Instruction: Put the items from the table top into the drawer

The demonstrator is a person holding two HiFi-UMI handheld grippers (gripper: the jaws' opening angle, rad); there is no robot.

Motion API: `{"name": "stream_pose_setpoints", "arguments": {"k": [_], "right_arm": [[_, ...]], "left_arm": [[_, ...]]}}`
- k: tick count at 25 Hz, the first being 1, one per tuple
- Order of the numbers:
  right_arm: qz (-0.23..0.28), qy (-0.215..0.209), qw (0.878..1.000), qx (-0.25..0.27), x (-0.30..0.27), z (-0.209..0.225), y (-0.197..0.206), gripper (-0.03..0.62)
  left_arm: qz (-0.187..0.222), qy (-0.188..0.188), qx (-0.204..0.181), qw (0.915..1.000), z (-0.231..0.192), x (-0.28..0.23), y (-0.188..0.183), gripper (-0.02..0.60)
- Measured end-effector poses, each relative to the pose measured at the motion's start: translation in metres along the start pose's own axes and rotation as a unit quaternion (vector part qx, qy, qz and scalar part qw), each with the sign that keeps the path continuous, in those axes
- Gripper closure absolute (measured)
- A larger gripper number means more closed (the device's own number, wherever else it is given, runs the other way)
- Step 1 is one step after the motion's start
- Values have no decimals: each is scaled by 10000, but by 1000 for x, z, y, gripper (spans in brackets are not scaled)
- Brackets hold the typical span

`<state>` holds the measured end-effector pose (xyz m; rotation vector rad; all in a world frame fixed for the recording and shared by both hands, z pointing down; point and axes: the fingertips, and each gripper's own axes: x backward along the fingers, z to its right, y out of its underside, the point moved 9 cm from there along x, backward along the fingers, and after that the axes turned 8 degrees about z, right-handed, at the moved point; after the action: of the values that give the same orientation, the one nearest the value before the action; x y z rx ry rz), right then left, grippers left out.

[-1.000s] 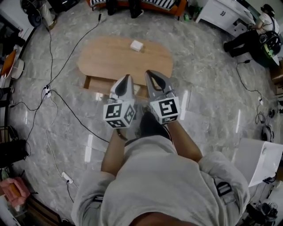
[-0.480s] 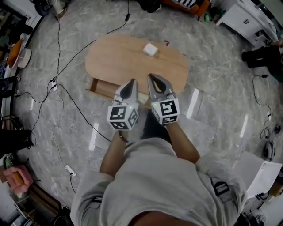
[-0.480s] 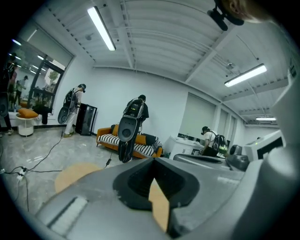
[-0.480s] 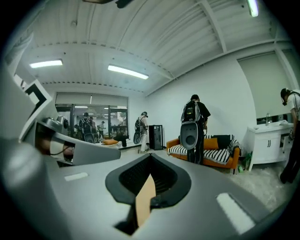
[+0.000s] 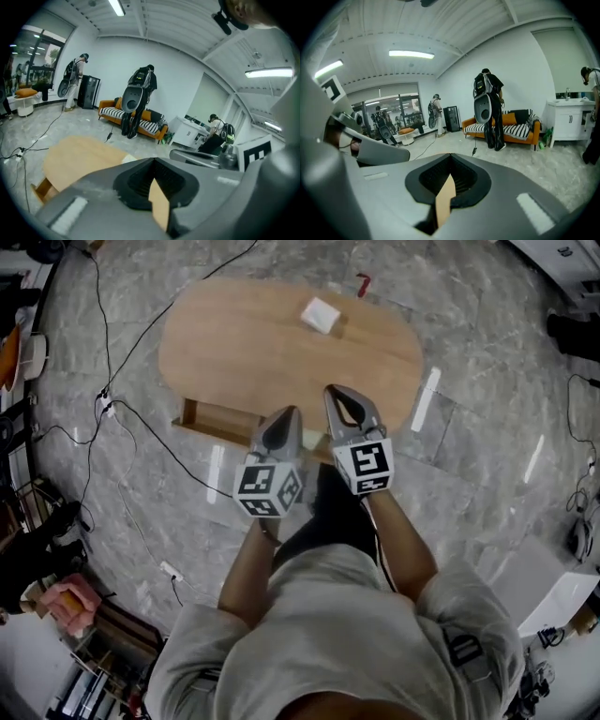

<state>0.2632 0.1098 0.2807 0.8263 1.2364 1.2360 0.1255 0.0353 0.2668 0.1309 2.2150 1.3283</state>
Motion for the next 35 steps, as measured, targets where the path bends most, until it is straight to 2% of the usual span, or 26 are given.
{"name": "stream_pose_setpoints", "arguments": {"k": [6, 9, 11, 16, 19, 25, 26, 28, 35], "right_arm": [[-396, -64, 9988, -295, -46, 33, 62, 586], [-607, -68, 9972, -430, -55, 43, 83, 588], [-665, -63, 9969, -408, -67, 49, 90, 587], [-825, -118, 9965, 95, -99, 68, 112, 587], [-934, -142, 9938, 593, -124, 78, 124, 588], [-1275, -357, 9854, 1071, -165, 96, 143, 585], [-1376, -352, 9834, 1131, -173, 101, 147, 569], [-1613, -363, 9789, 1200, -190, 113, 159, 456], [-2387, -581, 9516, 1848, -246, 144, 192, 389]], "left_arm": [[-555, -121, 314, 9979, -21, -67, 39, 561], [-585, -249, 518, 9966, -24, -82, 54, 561], [-575, -275, 498, 9967, -34, -92, 56, 561], [-590, -344, 553, 9961, -63, -113, 75, 561], [-621, -357, 756, 9946, -80, -127, 101, 561], [-674, -478, 1015, 9914, -100, -143, 138, 561], [-665, -498, 1032, 9912, -103, -144, 142, 561], [-624, -547, 1076, 9907, -111, -148, 148, 561], [-486, -805, 1345, 9864, -133, -156, 169, 561]]}}
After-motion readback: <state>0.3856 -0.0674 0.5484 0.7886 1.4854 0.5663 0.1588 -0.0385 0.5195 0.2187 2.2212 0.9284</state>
